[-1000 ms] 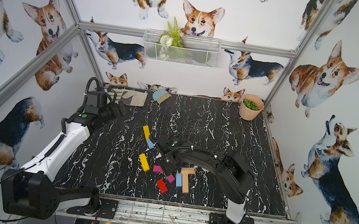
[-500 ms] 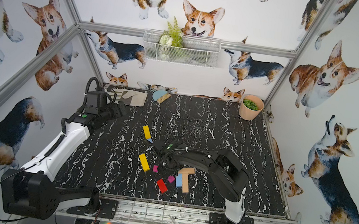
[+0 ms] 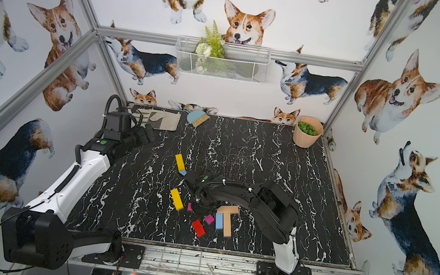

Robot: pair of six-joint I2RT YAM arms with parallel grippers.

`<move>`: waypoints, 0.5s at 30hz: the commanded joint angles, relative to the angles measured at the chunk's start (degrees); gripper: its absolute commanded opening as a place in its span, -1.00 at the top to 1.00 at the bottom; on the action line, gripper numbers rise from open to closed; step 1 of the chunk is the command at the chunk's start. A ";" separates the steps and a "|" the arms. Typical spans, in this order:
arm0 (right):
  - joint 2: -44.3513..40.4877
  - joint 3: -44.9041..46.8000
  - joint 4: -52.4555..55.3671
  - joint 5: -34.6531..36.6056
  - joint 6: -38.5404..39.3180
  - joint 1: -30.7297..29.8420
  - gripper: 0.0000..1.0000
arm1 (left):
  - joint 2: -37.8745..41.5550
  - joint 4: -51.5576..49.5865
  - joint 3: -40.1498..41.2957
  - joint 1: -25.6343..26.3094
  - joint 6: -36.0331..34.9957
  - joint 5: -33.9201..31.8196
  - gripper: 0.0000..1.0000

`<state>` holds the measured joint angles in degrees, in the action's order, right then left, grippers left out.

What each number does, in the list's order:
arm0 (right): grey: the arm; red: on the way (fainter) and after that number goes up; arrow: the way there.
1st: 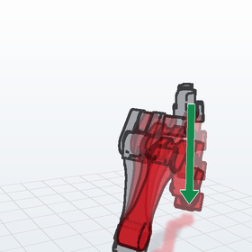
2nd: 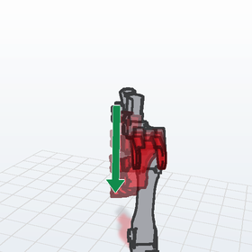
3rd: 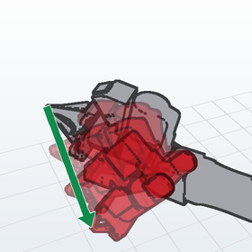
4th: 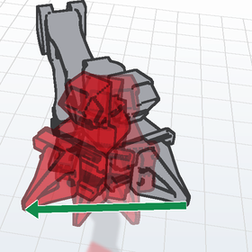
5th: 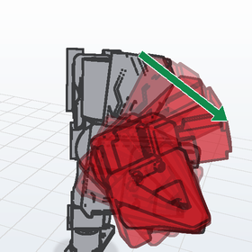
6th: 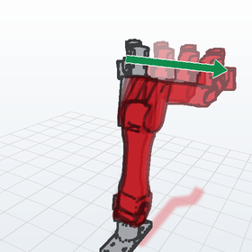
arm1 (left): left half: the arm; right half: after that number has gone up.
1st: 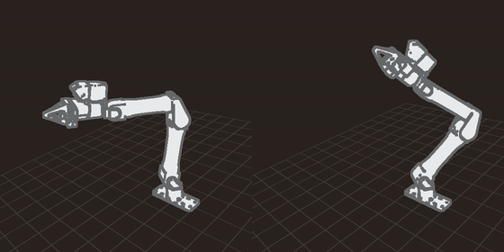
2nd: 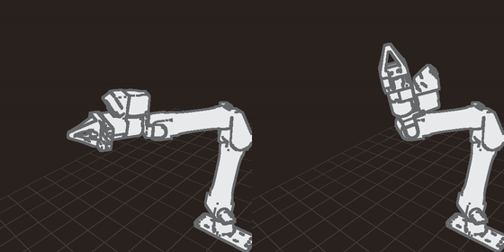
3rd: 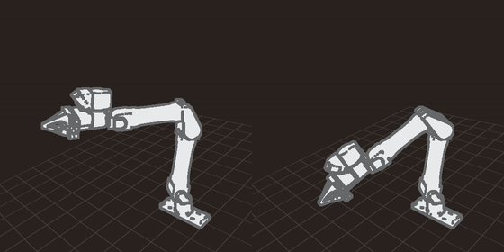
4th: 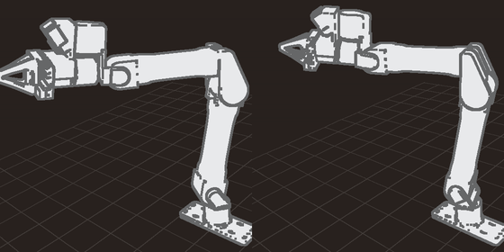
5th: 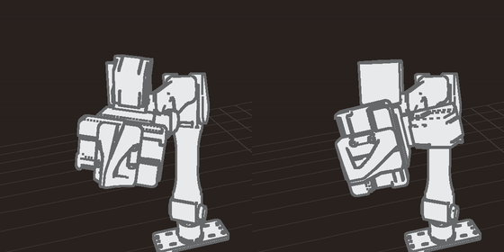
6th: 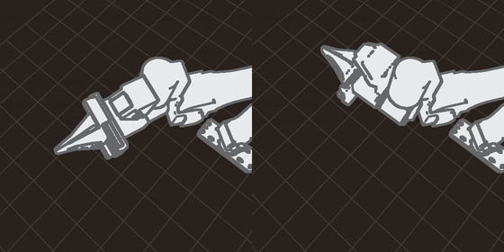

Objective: Assemble the letter v with building blocks
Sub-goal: Pick up the building block from the center of the board.

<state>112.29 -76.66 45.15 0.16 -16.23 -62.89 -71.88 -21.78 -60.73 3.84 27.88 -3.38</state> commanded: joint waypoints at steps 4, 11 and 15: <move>0.90 -0.94 0.65 0.44 0.32 0.48 -0.02 | 0.25 0.86 0.08 -0.12 -0.15 -0.31 -1.00; 1.57 -1.56 1.52 1.23 -0.03 0.92 0.15 | 0.25 0.89 0.00 -0.14 -0.11 -0.32 -1.00; 1.70 -1.89 2.05 2.06 0.06 1.10 0.23 | 0.21 0.86 0.00 -0.08 -0.15 -0.33 -1.00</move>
<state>113.65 -78.13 46.06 1.15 -16.34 -61.87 -71.88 -21.78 -60.71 3.84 27.86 -3.40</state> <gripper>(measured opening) 0.393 0.999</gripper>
